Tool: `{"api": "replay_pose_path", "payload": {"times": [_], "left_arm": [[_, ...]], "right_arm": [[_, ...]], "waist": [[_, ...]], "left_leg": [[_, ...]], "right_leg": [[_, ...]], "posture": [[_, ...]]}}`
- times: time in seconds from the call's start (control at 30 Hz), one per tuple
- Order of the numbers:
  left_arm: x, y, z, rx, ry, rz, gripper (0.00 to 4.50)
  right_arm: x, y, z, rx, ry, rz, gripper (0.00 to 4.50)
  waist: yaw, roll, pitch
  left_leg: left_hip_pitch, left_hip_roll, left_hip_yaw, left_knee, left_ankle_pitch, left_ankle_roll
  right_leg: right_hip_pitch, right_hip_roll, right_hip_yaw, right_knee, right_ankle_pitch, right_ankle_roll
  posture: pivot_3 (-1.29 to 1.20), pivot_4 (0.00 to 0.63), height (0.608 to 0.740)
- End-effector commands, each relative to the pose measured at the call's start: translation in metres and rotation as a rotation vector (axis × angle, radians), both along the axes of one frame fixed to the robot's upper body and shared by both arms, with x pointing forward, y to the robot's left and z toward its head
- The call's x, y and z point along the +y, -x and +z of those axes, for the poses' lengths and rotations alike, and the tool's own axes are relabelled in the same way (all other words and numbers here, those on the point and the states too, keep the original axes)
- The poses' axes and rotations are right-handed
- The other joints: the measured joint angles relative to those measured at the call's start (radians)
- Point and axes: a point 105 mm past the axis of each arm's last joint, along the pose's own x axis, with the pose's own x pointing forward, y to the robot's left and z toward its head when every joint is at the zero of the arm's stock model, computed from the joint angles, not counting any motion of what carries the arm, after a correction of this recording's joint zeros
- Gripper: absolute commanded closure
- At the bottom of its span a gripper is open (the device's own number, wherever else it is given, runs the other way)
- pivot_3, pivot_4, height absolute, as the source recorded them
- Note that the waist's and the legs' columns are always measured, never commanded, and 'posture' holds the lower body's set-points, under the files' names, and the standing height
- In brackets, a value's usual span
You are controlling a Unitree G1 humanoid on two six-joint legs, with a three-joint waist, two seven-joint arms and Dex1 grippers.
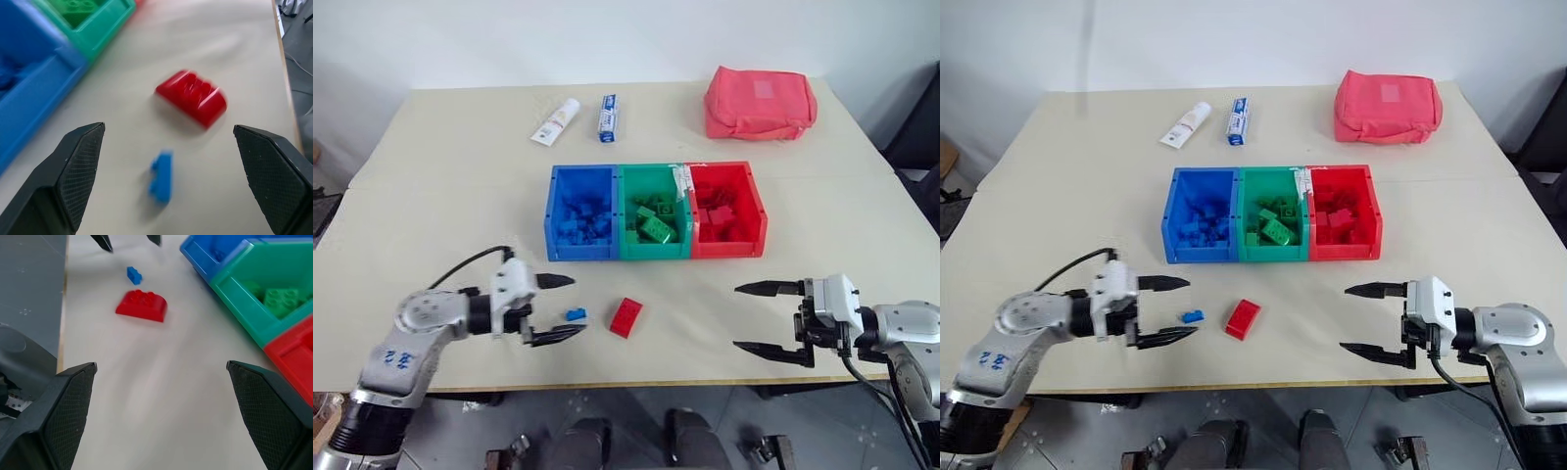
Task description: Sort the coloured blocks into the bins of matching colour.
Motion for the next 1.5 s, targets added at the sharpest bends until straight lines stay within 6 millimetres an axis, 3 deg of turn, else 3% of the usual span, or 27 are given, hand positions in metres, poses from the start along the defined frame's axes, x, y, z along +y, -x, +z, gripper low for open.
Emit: {"api": "replay_pose_path", "payload": {"times": [0.03, 0.23, 0.33, 0.57, 0.67, 0.9, 1.0, 1.1, 1.23, 1.3, 1.37, 1.5], "left_arm": [[-0.025, 0.005, 0.003, 0.069, -0.04, 0.04, 0.0], [-0.057, -0.007, -0.008, 0.196, -0.103, 0.159, 0.0], [-0.064, -0.017, -0.012, 0.226, -0.115, 0.223, 0.0], [-0.074, -0.019, -0.024, 0.326, -0.176, 0.242, 0.0], [-0.072, -0.017, -0.025, 0.325, -0.219, 0.219, 0.6], [-0.077, -0.02, -0.017, 0.277, -0.219, 0.155, 2.79], [-0.086, -0.027, -0.003, 0.219, -0.134, 0.128, 3.01], [-0.108, -0.04, 0.038, 0.048, 0.087, 0.041, 3.01], [-0.126, -0.051, 0.069, -0.106, 0.218, -0.023, 3.01], [-0.143, -0.065, 0.085, -0.179, 0.274, -0.03, 3.01], [-0.177, -0.089, 0.102, -0.247, 0.335, -0.006, 3.01], [-0.208, -0.111, 0.11, -0.277, 0.378, 0.007, 3.01]], "right_arm": [[0.004, 0.005, 0.009, -0.041, -0.026, -0.005, 0.05], [0.01, 0.013, 0.007, -0.013, -0.036, -0.015, 0.05], [0.015, 0.018, 0.008, -0.013, -0.047, -0.021, 0.05], [0.02, 0.025, 0.004, -0.012, -0.052, -0.046, 0.05], [0.02, 0.024, 0.005, -0.018, -0.062, -0.067, 0.0], [0.017, 0.026, 0.005, -0.025, -0.061, -0.099, 0.0], [0.014, 0.027, 0.006, -0.036, -0.068, -0.134, 0.0], [0.008, 0.028, 0.014, -0.067, -0.118, -0.23, 0.0], [-0.002, 0.03, 0.029, -0.093, -0.22, -0.378, 0.0], [-0.011, 0.031, 0.032, -0.115, -0.254, -0.474, 0.0], [-0.024, 0.034, 0.035, -0.148, -0.293, -0.603, 0.0], [-0.02, 0.038, 0.033, -0.163, -0.304, -0.652, 0.0]], "waist": [[0.003, 0.0, 0.0], [0.02, 0.0, 0.0], [0.023, -0.001, 0.0], [0.024, -0.002, 0.001], [0.024, -0.002, 0.001], [0.024, -0.002, 0.0], [0.026, -0.002, 0.001], [0.04, -0.003, 0.001], [0.048, -0.003, 0.001], [0.052, -0.003, 0.001], [0.065, -0.005, 0.002], [0.066, -0.005, 0.002]], "left_leg": [[0.0, 0.0, 0.0, 0.0, 0.0, 0.0], [0.0, -0.001, 0.0, 0.002, 0.0, 0.0], [0.0, -0.001, 0.0, 0.002, 0.0, 0.0], [0.0, -0.001, 0.0, 0.003, 0.0, 0.0], [0.0, -0.001, 0.0, 0.003, 0.0, 0.0], [0.0, -0.001, 0.0, 0.004, 0.0, 0.0], [0.0, -0.001, 0.0, 0.004, 0.0, 0.0], [-0.001, -0.002, 0.0, 0.006, 0.0, 0.0], [-0.001, -0.001, 0.0, 0.007, 0.0, 0.0], [-0.001, -0.001, 0.0, 0.008, 0.0, 0.0], [-0.001, -0.002, 0.0, 0.009, 0.0, 0.001], [-0.001, -0.004, 0.002, 0.011, -0.003, 0.005]], "right_leg": [[0.0, 0.0, 0.0, 0.0, 0.0, 0.0], [0.0, 0.003, 0.0, 0.0, 0.0, 0.0], [0.0, 0.003, 0.0, 0.001, 0.0, 0.0], [0.001, 0.002, 0.0, 0.001, 0.0, 0.001], [0.001, 0.003, 0.0, 0.001, 0.0, 0.001], [0.001, 0.003, 0.0, 0.001, 0.0, 0.001], [0.002, 0.002, 0.0, 0.001, 0.001, 0.001], [0.002, 0.002, -0.001, 0.0, 0.001, 0.001], [0.002, 0.002, -0.001, 0.0, 0.001, 0.002], [0.003, 0.003, -0.001, 0.0, 0.001, 0.002], [0.004, 0.002, -0.001, -0.001, 0.001, 0.003], [0.009, 0.002, 0.0, -0.008, 0.004, 0.008]], "posture": [[0.0, 0.15, 0.74], [0.0, 0.15, 0.74], [0.0, 0.15, 0.74], [0.0, 0.15, 0.74], [0.0, 0.15, 0.74], [0.0, 0.15, 0.74], [0.0, 0.15, 0.74], [0.0, 0.15, 0.74], [0.0, 0.15, 0.74], [0.0, 0.15, 0.74], [0.0, 0.15, 0.74], [0.0, 0.15, 0.74]]}}
